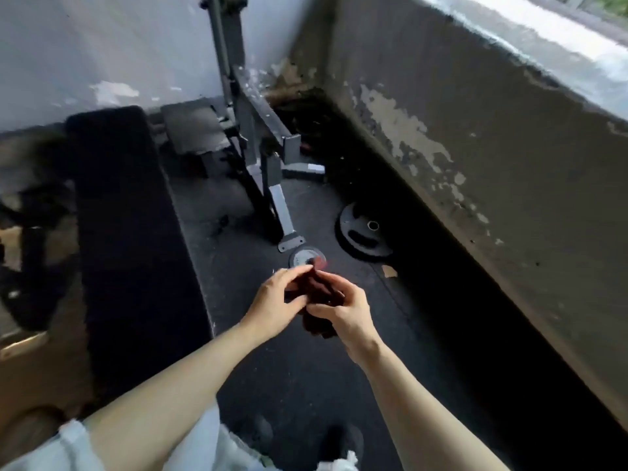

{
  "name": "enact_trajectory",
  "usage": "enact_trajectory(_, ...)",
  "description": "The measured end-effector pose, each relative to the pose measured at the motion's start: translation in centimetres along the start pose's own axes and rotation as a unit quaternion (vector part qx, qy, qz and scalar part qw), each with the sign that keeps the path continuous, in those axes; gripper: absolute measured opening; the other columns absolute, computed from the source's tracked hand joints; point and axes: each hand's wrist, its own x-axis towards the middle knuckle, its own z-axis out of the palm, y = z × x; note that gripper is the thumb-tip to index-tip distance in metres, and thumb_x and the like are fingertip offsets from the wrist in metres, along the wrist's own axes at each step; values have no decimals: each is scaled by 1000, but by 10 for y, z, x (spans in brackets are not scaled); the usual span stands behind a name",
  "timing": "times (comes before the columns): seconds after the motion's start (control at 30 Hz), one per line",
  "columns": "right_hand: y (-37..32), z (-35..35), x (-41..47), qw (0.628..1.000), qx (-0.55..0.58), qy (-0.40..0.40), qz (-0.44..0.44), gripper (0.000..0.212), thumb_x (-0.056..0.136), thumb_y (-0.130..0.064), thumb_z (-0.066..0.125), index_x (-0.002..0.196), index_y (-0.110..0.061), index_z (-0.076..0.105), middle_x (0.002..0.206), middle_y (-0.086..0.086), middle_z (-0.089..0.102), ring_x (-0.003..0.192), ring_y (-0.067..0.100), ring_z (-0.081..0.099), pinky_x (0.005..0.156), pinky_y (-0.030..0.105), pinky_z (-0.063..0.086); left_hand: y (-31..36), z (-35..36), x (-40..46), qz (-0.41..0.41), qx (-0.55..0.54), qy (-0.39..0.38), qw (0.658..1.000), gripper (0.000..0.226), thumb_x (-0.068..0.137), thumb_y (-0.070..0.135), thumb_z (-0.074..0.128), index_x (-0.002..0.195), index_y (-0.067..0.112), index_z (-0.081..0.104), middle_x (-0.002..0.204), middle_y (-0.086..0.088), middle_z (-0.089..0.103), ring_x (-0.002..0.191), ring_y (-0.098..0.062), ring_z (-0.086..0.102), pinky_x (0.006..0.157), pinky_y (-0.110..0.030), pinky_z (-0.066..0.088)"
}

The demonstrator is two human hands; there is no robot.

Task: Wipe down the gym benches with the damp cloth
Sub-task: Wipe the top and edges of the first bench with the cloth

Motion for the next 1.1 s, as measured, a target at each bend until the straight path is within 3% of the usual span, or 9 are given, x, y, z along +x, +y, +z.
enact_trajectory(0.17, -12, 9, 49, 970, -96, -224, 16, 72, 57, -3, 73, 123, -31, 62, 145, -11, 33, 124, 5, 42, 64, 9, 49, -8, -5, -21, -112, -68, 186, 974, 50, 81, -5, 68, 124, 20, 60, 114, 3, 68, 108, -8, 63, 98, -28, 49)
enact_trajectory(0.23, -8, 23, 64, 944, -108, -311, 38, 78, 56, -4, 70, 129, -26, 60, 147, -7, 40, 125, 5, 43, 80, 9, 49, -18, -10, -32, -150, -84, 243, 955, 53, 79, -6, 68, 117, 30, 62, 109, 6, 70, 104, -8, 65, 95, -28, 50)
enact_trajectory(0.3, 0, 41, 77, 913, -84, -386, 100, 77, 59, -2, 68, 132, -27, 58, 136, 0, 57, 119, 17, 57, 91, 31, 52, -34, -16, -41, -188, -99, 300, 930, 58, 77, -10, 66, 107, 40, 61, 103, 9, 71, 100, -9, 66, 91, -28, 51)
enact_trajectory(0.4, 17, 70, 100, 872, -112, -453, 148, 70, 68, 3, 65, 131, -27, 59, 121, 10, 67, 100, 26, 66, 69, 28, 54, -61, -25, -47, -246, -109, 359, 894, 60, 77, -12, 64, 99, 43, 60, 95, 14, 71, 94, -4, 66, 85, -20, 51)
enact_trajectory(0.5, 36, 95, 125, 868, -184, -437, 145, 57, 82, 9, 61, 127, -26, 61, 97, 15, 69, 64, 17, 67, 43, 18, 44, -92, -29, -43, -280, -140, 357, 880, 52, 78, -9, 67, 96, 41, 63, 90, 19, 72, 90, -2, 67, 80, -16, 50)
enact_trajectory(0.67, 82, 114, 177, 866, -292, -395, 90, 37, 83, 6, 63, 115, -12, 71, 90, 13, 72, 44, -4, 56, 42, 6, 37, -144, -22, -18, -344, -183, 315, 865, 41, 81, -3, 69, 108, 28, 66, 101, 6, 73, 99, -12, 68, 88, -26, 52)
enact_trajectory(0.8, 119, 117, 216, 866, -335, -357, 106, 29, 82, 2, 68, 106, -14, 72, 80, -9, 65, 62, -1, 61, 57, 15, 50, -183, -6, -10, -454, -137, 292, 831, 44, 86, 9, 68, 128, 19, 59, 123, 4, 62, 110, -12, 61, 89, -20, 48)
enact_trajectory(0.9, 159, 118, 244, 852, -364, -353, 128, 35, 81, 0, 69, 111, -17, 71, 94, 0, 67, 88, 17, 65, 83, 31, 55, -210, 10, -15, -518, -5, 262, 814, 46, 88, 13, 67, 133, 18, 54, 132, 0, 54, 120, -15, 54, 96, -23, 43)
enact_trajectory(1.1, 230, 125, 282, 831, -353, -390, 182, 43, 82, 2, 67, 118, -22, 66, 106, 9, 64, 95, 32, 65, 73, 50, 59, -258, 46, -11, -539, 127, 173, 815, 60, 91, 18, 63, 146, 21, 38, 155, 5, 29, 140, -14, 32, 112, -25, 26)
